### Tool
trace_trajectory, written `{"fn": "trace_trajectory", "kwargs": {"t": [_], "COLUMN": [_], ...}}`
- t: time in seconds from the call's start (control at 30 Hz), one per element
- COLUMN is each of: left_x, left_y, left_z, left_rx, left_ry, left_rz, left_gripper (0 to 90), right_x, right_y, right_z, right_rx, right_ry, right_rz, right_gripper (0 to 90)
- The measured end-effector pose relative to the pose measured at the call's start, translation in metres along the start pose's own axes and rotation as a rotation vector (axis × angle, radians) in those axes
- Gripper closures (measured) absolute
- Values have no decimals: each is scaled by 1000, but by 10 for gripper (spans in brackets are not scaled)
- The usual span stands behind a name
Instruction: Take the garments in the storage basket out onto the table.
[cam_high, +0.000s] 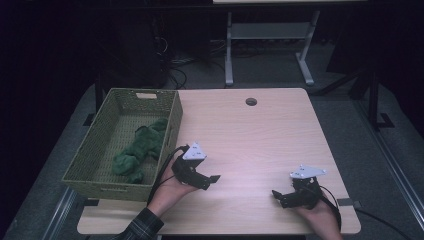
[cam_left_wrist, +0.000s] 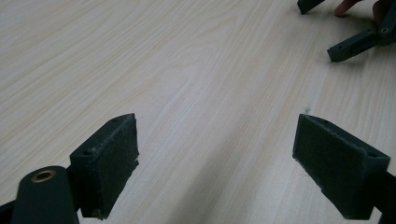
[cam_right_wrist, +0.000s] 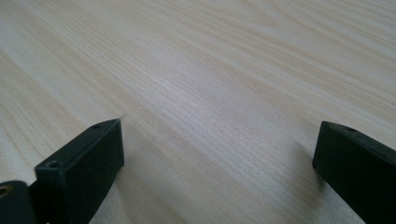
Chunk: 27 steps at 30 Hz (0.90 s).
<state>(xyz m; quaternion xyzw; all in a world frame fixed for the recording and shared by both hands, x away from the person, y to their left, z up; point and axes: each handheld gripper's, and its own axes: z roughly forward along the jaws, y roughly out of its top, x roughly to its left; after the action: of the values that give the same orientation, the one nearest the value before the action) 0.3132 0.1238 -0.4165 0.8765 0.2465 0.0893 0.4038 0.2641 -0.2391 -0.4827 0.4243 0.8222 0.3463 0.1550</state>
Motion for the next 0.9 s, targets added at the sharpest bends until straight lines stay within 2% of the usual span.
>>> {"fn": "trace_trajectory", "kwargs": {"t": [0.6,0.8,0.9], "left_x": [2,8,14], "left_y": [24,31,36], "left_z": [-20,-29,-34], "left_rx": [-19,-32,-46], "left_ry": [-32,-34,-53], "left_rz": [18,23,16], "left_gripper": [137,140,139], "right_x": [0,0,0], "right_y": [0,0,0], "right_z": [0,0,0], "right_rx": [0,-1,0], "right_ry": [0,0,-4], "right_rz": [0,0,1], "right_gripper": [16,16,15]}}
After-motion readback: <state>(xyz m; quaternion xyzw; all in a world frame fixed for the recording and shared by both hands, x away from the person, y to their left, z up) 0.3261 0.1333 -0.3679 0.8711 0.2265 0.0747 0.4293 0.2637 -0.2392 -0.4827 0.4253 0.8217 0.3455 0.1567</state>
